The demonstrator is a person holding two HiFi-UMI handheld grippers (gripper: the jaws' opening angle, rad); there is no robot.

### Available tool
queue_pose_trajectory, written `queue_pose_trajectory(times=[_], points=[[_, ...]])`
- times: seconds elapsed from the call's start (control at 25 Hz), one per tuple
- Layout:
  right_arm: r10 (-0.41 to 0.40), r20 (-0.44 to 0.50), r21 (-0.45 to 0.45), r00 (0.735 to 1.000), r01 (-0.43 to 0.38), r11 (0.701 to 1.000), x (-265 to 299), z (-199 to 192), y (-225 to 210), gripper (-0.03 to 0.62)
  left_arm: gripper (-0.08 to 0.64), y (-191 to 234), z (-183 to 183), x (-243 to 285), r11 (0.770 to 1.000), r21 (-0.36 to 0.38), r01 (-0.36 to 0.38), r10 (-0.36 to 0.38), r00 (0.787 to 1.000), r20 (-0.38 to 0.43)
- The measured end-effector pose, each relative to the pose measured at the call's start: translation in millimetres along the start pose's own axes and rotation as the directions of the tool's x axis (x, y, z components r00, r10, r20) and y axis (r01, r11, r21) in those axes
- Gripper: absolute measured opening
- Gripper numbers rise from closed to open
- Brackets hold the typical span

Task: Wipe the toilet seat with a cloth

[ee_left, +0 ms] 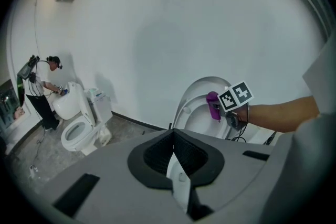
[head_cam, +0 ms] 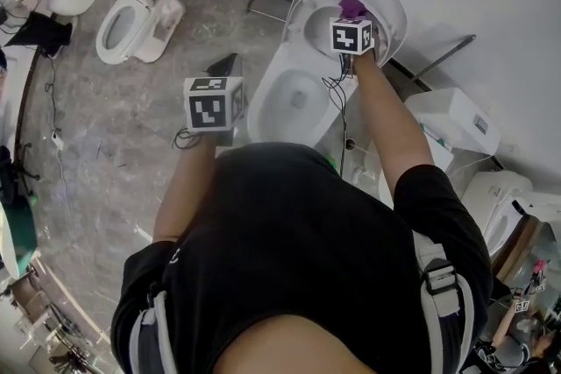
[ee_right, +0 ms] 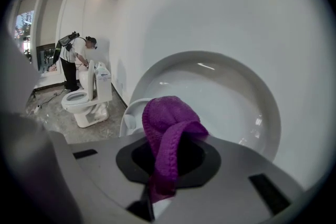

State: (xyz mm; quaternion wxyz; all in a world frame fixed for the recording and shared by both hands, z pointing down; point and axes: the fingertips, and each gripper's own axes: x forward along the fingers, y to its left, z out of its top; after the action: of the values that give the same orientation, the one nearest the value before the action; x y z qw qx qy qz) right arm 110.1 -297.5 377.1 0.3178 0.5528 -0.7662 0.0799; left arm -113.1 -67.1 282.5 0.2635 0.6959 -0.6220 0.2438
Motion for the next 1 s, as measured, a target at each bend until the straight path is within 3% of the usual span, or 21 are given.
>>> queue_pose_trajectory(times=[0.24,0.76,1.0], points=[[0.066,-0.009,-0.09,0.998,-0.067,0.994,13,16,31,0.054,0.008,15,-4,-11,0.999,-0.023,-0.033,0.033,0.999,0.011],[0.094,-0.108,-0.26,0.99,-0.12,0.958,58,25,91,0.055,0.008,60,-14,-19,0.99,-0.096,-0.1,0.101,0.995,0.013],[0.1,-0.162,-0.289,0.982,-0.144,0.946,70,19,116,0.055,0.008,72,-15,-27,0.989,-0.102,-0.107,0.108,0.994,0.009]])
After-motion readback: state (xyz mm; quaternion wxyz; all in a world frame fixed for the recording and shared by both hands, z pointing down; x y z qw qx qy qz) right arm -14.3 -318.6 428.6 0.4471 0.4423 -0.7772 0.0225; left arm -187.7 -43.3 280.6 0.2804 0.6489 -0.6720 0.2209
